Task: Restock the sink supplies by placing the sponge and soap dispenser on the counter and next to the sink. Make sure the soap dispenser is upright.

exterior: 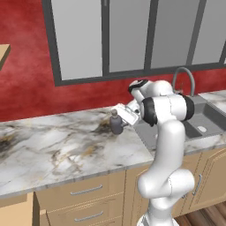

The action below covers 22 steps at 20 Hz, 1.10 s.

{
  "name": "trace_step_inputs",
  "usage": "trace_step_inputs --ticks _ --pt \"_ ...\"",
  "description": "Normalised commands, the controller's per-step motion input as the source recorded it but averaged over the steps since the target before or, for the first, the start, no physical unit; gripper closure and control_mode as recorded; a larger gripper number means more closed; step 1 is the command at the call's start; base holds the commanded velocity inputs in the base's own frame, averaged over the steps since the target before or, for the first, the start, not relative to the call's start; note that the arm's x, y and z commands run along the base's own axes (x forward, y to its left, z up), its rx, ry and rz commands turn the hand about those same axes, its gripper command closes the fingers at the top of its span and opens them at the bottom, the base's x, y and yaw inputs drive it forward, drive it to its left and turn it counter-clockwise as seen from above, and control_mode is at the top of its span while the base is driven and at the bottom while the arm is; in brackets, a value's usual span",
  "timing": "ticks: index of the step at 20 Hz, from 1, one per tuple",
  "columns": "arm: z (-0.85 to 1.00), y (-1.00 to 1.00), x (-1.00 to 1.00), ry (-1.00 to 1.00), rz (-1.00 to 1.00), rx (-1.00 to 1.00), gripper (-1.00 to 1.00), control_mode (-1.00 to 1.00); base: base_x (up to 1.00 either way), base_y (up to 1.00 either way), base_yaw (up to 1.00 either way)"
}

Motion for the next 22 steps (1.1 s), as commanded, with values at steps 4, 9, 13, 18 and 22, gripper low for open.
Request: trace_step_inputs --ticks 4,9,13,18,22 --pt "-0.27 0.08 0.34 0.0 -0.14 0.0 1.0 -1.0 0.0 0.0 0.0" --pt "-0.42 0.12 0.23 0.0 -0.09 0.0 1.0 -1.0 0.0 0.0 0.0" --pt "-0.56 0.11 0.32 0.0 -0.07 0.0 1.0 -1.0 0.0 0.0 0.0" --pt "-0.39 -0.08 0.34 -0.05 -0.02 0.0 1.0 -1.0 0.0 0.0 0.0" --pt "-0.37 -0.14 0.02 -0.17 0.0 0.0 1.0 -1.0 0.0 0.0 0.0"
